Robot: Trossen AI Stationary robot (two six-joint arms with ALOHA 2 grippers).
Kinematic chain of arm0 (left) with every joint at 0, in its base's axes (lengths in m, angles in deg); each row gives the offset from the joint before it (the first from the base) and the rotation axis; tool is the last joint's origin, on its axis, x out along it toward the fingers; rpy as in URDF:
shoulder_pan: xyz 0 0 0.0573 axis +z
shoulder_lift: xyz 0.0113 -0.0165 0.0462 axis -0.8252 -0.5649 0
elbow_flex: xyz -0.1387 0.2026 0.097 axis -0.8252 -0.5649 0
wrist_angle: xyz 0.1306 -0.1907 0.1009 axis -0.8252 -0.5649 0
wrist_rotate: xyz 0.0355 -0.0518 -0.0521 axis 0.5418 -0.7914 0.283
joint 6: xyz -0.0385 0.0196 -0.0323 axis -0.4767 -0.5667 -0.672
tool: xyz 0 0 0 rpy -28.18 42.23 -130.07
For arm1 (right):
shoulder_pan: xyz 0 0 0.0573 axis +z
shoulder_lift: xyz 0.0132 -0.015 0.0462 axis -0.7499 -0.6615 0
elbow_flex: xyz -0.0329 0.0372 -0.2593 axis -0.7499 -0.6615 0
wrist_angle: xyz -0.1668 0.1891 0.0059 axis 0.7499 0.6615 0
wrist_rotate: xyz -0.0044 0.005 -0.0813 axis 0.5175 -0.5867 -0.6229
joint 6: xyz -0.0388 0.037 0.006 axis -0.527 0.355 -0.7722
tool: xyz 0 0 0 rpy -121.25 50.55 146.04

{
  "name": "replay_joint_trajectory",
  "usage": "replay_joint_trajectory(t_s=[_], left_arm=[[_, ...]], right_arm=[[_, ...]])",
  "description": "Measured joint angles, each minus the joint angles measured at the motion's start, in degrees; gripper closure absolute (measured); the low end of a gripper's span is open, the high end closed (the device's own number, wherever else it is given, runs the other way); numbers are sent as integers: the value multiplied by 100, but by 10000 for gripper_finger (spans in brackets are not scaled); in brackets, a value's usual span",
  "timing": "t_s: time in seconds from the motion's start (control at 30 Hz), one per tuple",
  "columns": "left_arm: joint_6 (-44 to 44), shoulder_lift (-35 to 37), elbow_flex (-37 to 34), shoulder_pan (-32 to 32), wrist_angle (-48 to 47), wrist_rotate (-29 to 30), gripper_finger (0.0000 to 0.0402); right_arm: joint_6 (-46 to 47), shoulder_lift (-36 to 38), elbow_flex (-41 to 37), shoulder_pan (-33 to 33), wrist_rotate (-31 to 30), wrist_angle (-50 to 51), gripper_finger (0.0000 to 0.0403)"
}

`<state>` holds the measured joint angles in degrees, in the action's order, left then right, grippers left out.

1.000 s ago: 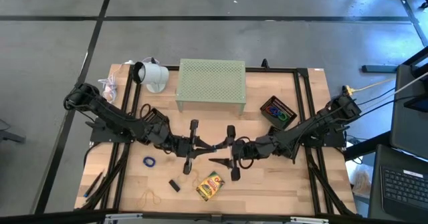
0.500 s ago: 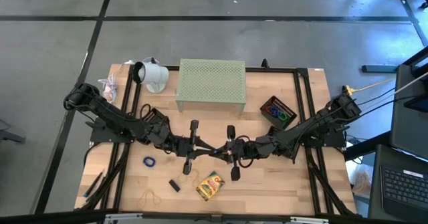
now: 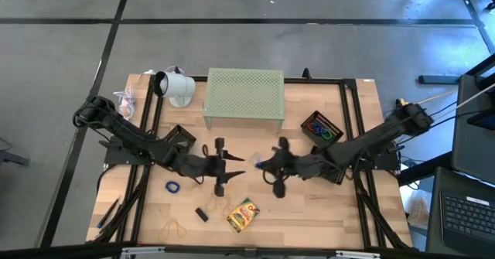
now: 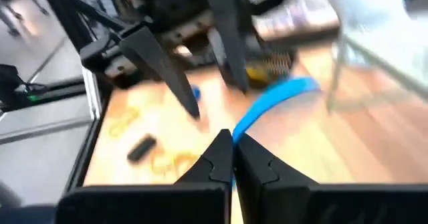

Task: Pick & Place Office Desk Supplies
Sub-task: Put the blue rubber band into the bottom right black bin

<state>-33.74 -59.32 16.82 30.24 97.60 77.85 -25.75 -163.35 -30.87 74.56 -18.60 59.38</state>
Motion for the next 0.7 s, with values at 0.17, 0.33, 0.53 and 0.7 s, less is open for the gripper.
replay_joint_trajectory(t_s=[0.17, 0.33, 0.53, 0.7], left_arm=[[-1393, 0, 0, -81, -1290, -67, 227], [-2653, 0, 0, -212, -2458, -684, 226], [-3608, 0, 0, -464, -3394, -1288, 226], [-4055, 0, 0, -679, -3871, -1308, 226]], right_arm=[[1645, 700, 0, 38, 511, 2132, 400], [3508, 941, 0, 184, 1025, 4302, 400], [5430, 815, -2, 320, 1727, 6696, 400], [5937, 738, -54, 350, 2279, 7470, 398]])
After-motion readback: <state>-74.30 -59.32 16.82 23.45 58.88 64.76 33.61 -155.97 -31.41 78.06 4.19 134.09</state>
